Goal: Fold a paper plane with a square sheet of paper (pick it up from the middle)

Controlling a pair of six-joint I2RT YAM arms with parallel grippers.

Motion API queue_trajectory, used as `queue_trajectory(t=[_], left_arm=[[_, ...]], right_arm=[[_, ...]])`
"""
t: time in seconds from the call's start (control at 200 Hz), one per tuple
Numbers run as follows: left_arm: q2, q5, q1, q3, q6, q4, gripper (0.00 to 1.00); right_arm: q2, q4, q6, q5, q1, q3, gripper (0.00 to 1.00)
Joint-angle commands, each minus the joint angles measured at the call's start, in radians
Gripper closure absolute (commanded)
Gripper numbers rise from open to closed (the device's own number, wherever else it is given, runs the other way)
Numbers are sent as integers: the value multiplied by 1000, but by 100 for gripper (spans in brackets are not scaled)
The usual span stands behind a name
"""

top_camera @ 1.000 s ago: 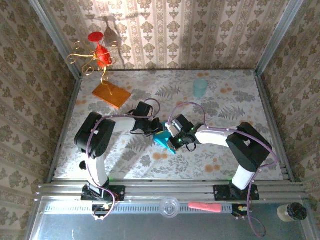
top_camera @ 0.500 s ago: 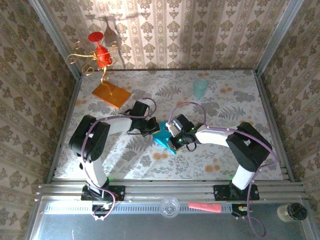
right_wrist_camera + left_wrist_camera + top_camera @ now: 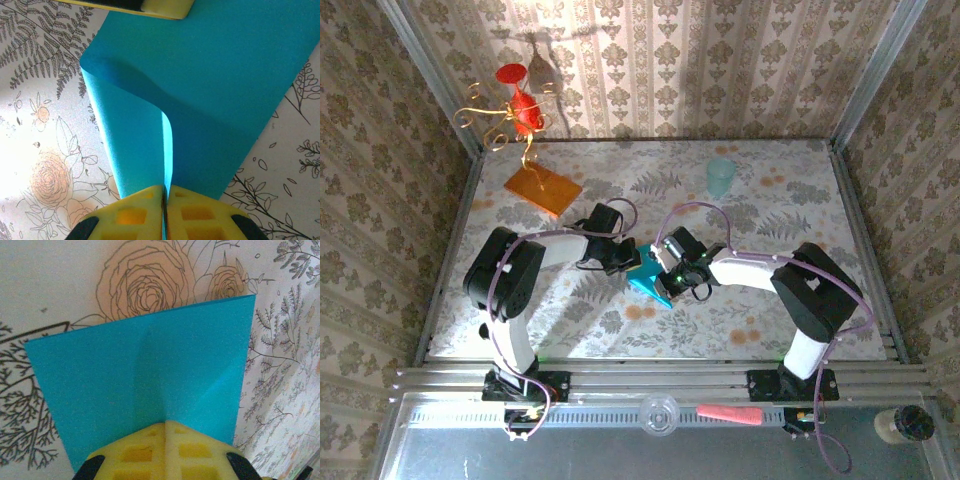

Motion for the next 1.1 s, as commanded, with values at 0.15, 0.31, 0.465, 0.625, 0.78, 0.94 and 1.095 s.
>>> queue_trajectory(t=[0.15,0.31,0.465,0.625,0.78,0.94,1.095], left_arm=[[33,-22,-7,11,32,-64,97],[36,-19,-9,11,34,-64,97],[38,-18,-9,10,33,-64,97],[42,-17,-9,10,33,-63,97],[43,-14,-9,11,34,-61,97],[46,-11,-10,10,33,-60,97],[48,-11,-10,12,33,-60,97]], right_arm=[[20,-37,15,9,-6,28,88],[21,-28,19,8,-5,28,88],[21,-29,21,24,-5,29,88],[20,-31,20,37,-5,31,88],[21,-30,19,41,-5,33,88],[28,-31,16,37,-4,36,88],[37,-36,17,30,-4,38,88]])
